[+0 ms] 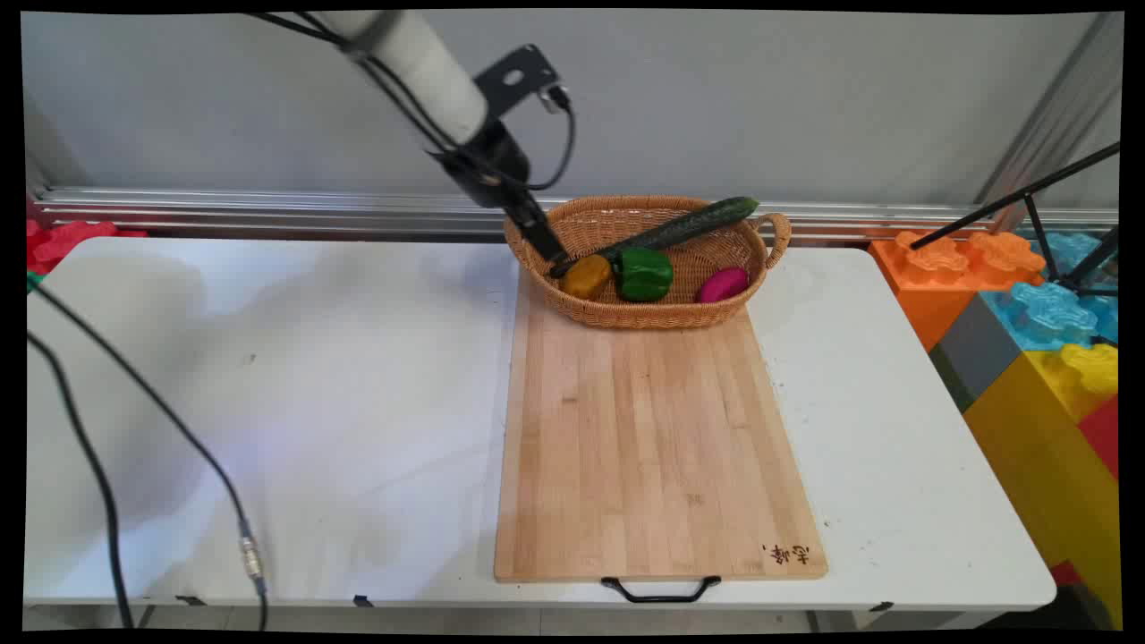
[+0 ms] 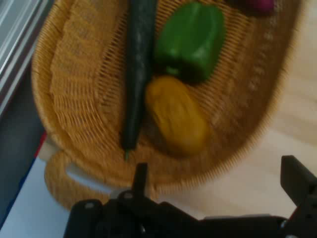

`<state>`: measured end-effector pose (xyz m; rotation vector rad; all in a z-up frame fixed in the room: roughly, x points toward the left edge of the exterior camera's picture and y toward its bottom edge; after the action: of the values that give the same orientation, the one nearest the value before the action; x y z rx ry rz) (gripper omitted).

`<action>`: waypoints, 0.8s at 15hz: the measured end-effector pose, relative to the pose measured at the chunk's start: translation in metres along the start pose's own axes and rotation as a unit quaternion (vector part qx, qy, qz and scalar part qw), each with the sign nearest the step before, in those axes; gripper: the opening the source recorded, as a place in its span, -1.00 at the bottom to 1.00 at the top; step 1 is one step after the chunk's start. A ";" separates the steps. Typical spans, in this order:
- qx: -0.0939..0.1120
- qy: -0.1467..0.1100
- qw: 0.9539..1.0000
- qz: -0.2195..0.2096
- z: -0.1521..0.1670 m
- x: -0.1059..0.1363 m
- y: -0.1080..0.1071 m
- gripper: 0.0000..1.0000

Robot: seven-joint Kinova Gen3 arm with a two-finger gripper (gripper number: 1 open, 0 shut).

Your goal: Pick up the potato from the vegetable basket

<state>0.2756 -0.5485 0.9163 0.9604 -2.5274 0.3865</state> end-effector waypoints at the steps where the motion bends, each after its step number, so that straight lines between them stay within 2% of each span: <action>1: 0.002 0.000 1.000 -0.008 0.008 0.004 -0.001 1.00; 6: 0.007 -0.005 0.997 -0.076 0.065 0.025 -0.003 1.00; 12: 0.015 -0.016 0.992 -0.127 0.112 0.031 -0.007 1.00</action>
<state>0.2284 -0.6150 0.8327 1.2920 -2.3924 0.3339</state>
